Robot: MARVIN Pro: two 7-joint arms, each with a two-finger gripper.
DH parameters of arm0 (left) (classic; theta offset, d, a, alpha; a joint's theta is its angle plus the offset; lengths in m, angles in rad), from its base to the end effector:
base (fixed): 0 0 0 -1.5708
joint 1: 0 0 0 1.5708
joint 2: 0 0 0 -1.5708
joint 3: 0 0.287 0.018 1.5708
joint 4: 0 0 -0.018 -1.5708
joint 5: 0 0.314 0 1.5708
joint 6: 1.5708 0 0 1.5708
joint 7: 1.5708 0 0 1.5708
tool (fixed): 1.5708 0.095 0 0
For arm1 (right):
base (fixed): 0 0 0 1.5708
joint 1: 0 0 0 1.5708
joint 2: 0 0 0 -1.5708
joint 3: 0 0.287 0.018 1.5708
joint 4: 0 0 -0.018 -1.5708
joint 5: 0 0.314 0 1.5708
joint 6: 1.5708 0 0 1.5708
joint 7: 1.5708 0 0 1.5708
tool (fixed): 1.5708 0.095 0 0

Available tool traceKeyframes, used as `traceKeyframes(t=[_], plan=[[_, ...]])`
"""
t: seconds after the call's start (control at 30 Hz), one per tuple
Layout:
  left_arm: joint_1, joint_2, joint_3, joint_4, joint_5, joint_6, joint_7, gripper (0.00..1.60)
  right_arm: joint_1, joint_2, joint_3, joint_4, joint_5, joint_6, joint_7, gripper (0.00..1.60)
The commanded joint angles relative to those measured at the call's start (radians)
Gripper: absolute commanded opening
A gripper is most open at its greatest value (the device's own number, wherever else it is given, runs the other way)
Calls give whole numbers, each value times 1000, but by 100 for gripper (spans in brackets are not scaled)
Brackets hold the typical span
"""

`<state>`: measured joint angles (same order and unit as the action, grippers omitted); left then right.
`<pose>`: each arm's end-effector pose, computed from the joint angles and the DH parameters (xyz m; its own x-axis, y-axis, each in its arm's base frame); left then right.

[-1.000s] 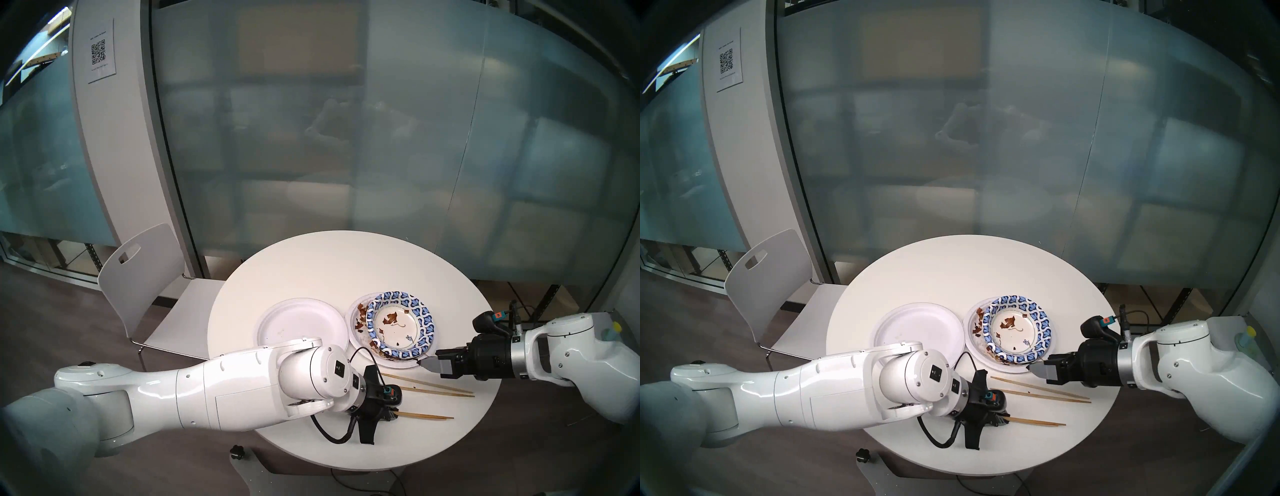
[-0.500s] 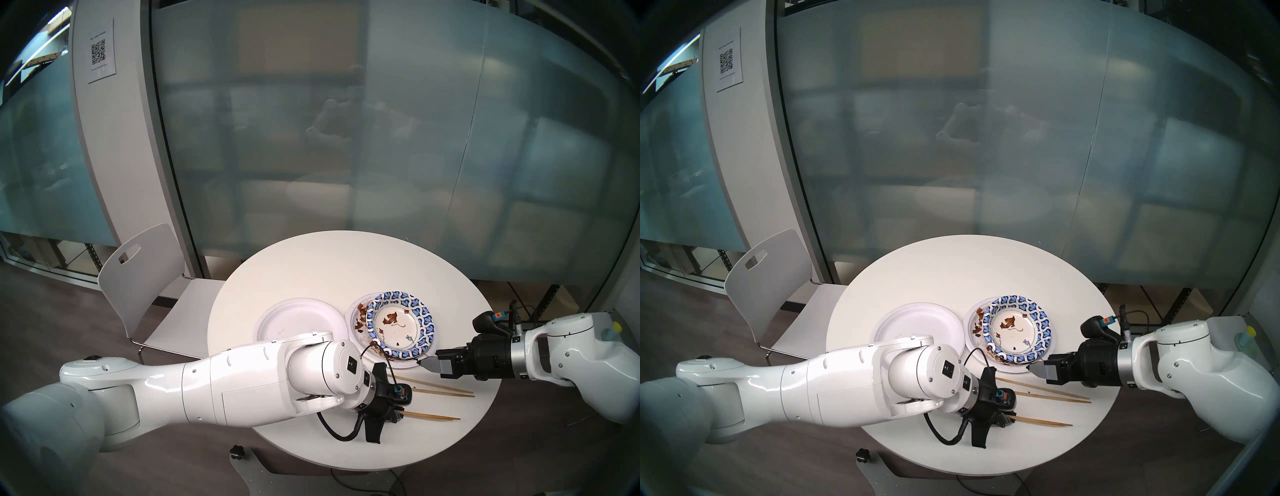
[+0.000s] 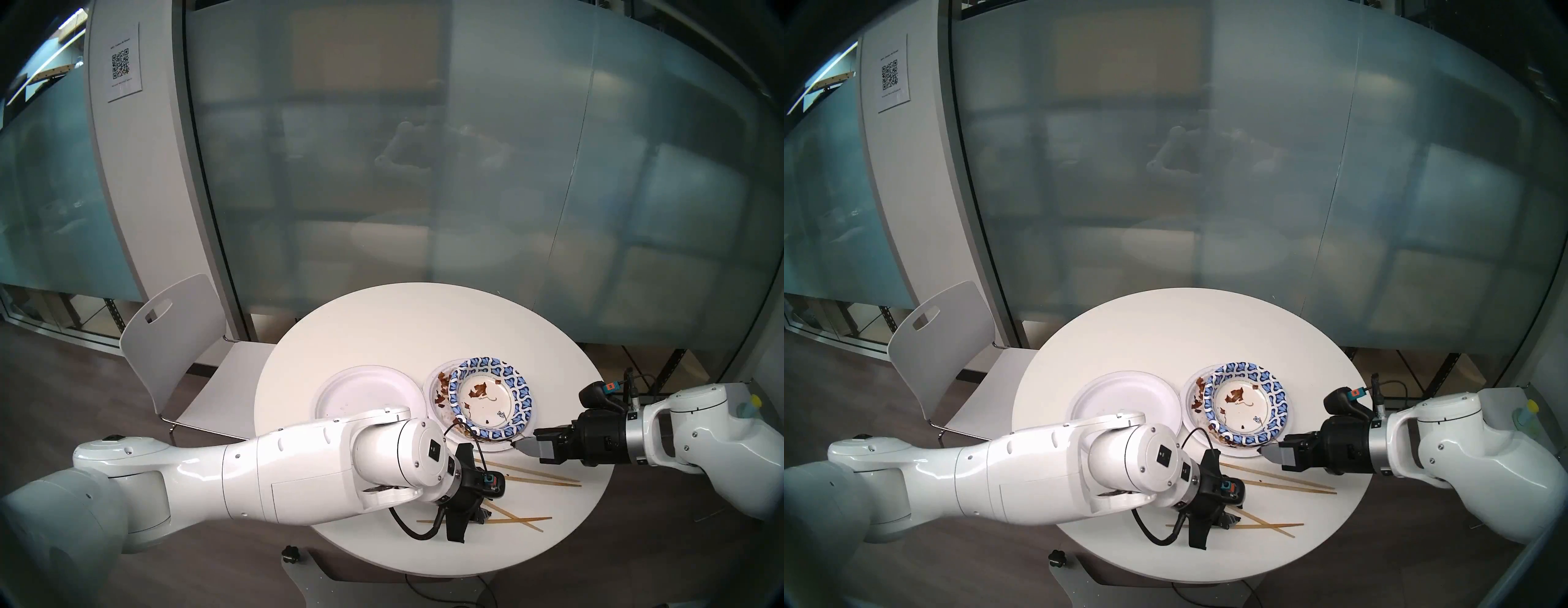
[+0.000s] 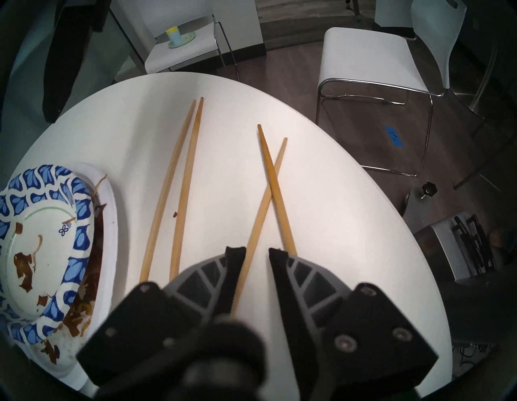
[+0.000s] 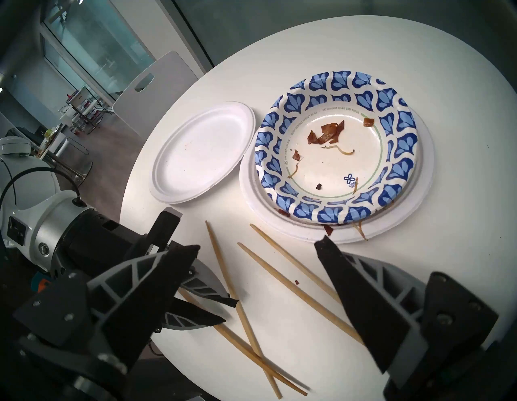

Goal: Stack the plates into one stack

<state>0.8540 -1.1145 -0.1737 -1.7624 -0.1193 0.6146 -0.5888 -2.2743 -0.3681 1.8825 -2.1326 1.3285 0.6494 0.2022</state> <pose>0.2860 -0.2437 -0.3096 -0.2961 -0.7481 0.5938 -0.9539 0.1996 -0.2242 0.2805 -0.1038 -0.2174 0.7494 0.1414 0.6468 0.4656 -0.8071 -0.3630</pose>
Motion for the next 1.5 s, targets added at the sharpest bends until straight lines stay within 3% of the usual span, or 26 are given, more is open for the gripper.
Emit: traceKeyframes(t=[0.0,0.53,0.6,0.73,0.77,0.97,1.03,1.27,1.47], plan=[[-7,-15,-22,-17,-15,-3,0,105,6,1,9,-9,-1,-1,-2,160],[-11,59,-157,-164,-158,96,-51,119,7,1,8,-9,0,-2,-1,160],[8,74,-224,-188,-241,156,-64,122,7,2,7,-8,0,-2,0,160],[27,101,-293,-203,-326,211,-73,133,7,2,7,-8,0,-2,0,160],[19,112,-296,-206,-350,222,-68,145,7,2,7,-8,0,-2,0,160],[73,179,-428,-207,-541,328,-62,156,8,6,5,-5,-1,0,1,160],[74,191,-435,-211,-566,336,-64,157,9,12,4,-3,-2,4,3,160],[172,251,-564,-247,-745,345,-56,160,20,57,-17,21,-31,17,-28,160],[274,266,-659,-249,-881,345,18,160,40,62,-29,67,-47,11,-52,160]])
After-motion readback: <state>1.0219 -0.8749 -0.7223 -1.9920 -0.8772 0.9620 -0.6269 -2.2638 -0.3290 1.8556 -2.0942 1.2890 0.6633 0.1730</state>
